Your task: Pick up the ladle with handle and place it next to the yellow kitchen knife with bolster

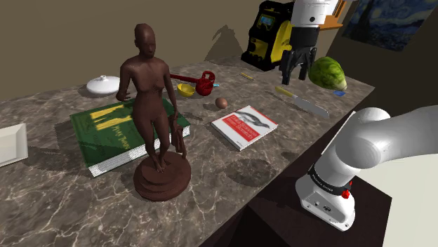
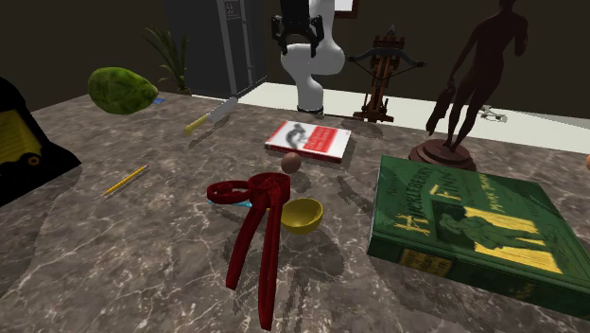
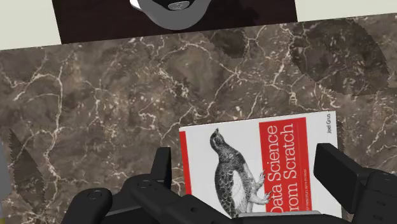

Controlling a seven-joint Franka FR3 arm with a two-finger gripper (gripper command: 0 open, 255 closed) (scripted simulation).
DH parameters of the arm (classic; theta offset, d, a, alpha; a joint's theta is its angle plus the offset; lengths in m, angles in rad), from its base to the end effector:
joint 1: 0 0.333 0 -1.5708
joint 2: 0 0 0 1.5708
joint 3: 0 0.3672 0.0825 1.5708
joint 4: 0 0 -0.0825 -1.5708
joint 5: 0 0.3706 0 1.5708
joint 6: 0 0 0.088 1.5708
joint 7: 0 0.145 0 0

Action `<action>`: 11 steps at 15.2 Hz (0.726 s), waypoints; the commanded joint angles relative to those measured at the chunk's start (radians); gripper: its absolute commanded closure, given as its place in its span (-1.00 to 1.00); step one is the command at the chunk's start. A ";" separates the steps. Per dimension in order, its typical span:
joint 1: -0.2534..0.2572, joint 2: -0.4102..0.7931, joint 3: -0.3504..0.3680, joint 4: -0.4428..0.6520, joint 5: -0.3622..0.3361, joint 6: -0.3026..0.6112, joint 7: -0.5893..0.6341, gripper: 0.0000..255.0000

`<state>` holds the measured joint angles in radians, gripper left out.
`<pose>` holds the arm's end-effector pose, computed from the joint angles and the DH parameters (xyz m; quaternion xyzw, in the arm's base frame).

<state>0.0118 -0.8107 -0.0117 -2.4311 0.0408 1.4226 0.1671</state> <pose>0.2227 0.0054 0.5505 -0.9916 0.0797 0.1005 0.0161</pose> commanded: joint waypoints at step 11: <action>0.030 0.346 0.060 0.121 0.037 0.268 0.039 -1.00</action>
<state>0.0379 -0.5012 0.0405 -2.3205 0.0737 1.6591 0.1999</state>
